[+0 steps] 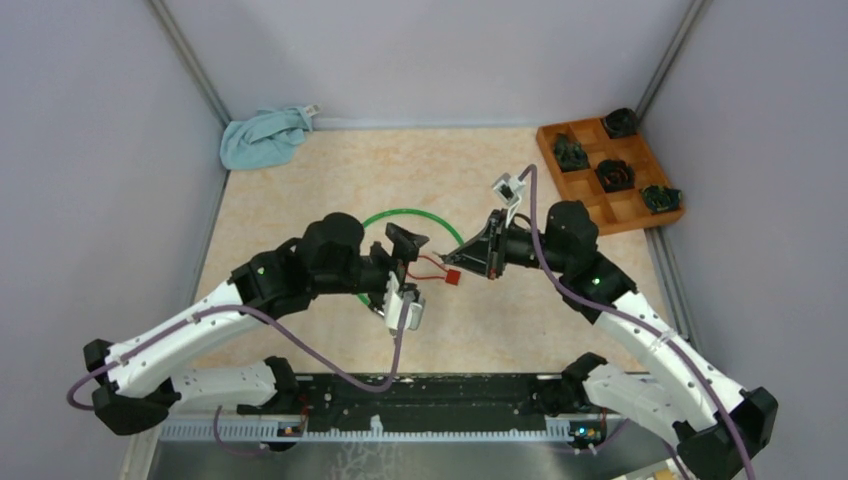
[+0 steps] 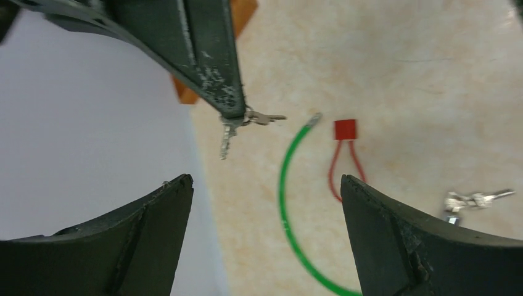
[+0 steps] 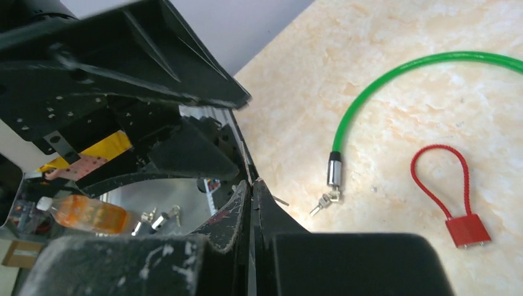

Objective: Unlock with the key

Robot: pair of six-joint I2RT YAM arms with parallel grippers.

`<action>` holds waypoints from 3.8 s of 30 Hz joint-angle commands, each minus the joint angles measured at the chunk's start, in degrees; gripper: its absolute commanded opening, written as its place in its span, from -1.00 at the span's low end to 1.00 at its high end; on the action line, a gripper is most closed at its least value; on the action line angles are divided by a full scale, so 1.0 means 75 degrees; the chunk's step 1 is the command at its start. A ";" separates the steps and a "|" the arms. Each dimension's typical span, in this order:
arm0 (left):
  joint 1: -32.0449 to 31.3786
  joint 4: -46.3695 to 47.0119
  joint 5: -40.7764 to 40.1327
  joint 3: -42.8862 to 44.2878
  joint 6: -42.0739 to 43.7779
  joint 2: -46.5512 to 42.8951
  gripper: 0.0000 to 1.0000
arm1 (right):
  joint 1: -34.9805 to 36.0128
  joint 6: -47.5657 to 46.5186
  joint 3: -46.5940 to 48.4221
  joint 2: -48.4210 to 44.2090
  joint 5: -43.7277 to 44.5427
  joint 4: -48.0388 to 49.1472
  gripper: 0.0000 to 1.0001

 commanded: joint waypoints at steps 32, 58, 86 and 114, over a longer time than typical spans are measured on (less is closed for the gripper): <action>0.2994 -0.1234 0.6535 0.1821 -0.6169 0.2761 0.12 | 0.0066 -0.0606 0.0215 0.0250 -0.0197 0.0212 -1.00; 0.3070 -0.1124 0.6449 0.1818 -0.6592 0.2919 -1.00 | 0.0349 0.0173 -0.0043 0.0363 -0.0260 0.1487 -0.50; 0.3088 -0.1206 0.6291 0.1893 -0.6500 0.2774 -1.00 | 0.0354 0.0059 -0.0433 0.0449 -0.0117 0.1217 -0.98; 0.2485 -0.0804 0.3367 0.1644 -0.1845 0.5379 0.99 | -0.2142 -0.0163 -0.0490 -0.0726 0.1485 -0.2491 -1.00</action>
